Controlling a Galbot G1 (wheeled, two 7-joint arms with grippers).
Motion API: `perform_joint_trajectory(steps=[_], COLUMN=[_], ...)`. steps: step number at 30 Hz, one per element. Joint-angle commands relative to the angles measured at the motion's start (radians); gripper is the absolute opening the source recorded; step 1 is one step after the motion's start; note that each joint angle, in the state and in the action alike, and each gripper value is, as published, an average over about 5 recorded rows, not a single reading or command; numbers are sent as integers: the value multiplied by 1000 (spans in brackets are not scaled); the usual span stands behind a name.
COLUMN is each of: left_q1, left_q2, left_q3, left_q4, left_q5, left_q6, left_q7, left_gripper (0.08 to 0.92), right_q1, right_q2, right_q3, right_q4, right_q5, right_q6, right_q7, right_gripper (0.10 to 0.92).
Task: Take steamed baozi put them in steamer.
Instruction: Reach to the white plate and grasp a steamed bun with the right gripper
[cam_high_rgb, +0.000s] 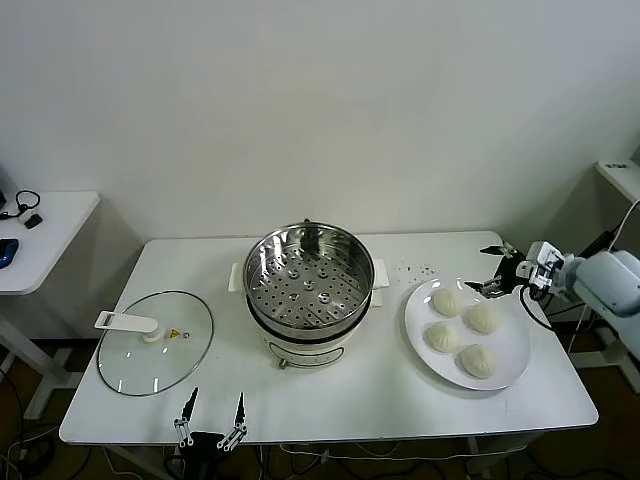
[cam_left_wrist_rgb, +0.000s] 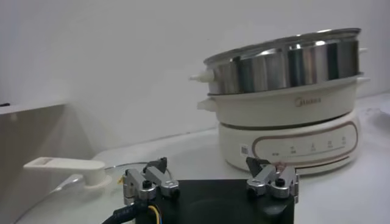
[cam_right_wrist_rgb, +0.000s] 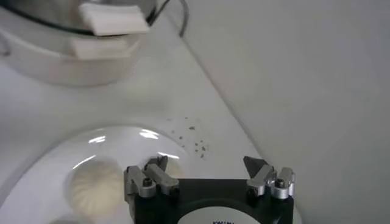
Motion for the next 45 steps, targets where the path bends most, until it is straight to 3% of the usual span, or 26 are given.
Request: perform_joint_trajectory(steps=[1,9,25,45], left_q1=[2,7,3,-3], left_q2=[0,-2,-14,-13], left_q3=[1,-4,-15,-31], left_q4=[3,-1,27,58], left_q5=[16,23,55,97], left_q6=[-9,-19,-48,-68], left_q7=[2,7,5,2], left_gripper=[823,823,823,823], right_q1=[774,885,586,431], right_q2=[30,206,392,533], right_q3=[-927,-1105,-883,-715], right_q4=[-241,-420,-570,-764], right_q5=[-74,-63,-44,-102], right_q6=[221,383,330,339], right_q7=[-290,-380,-340,-321], right_gripper=[823,823,823,823])
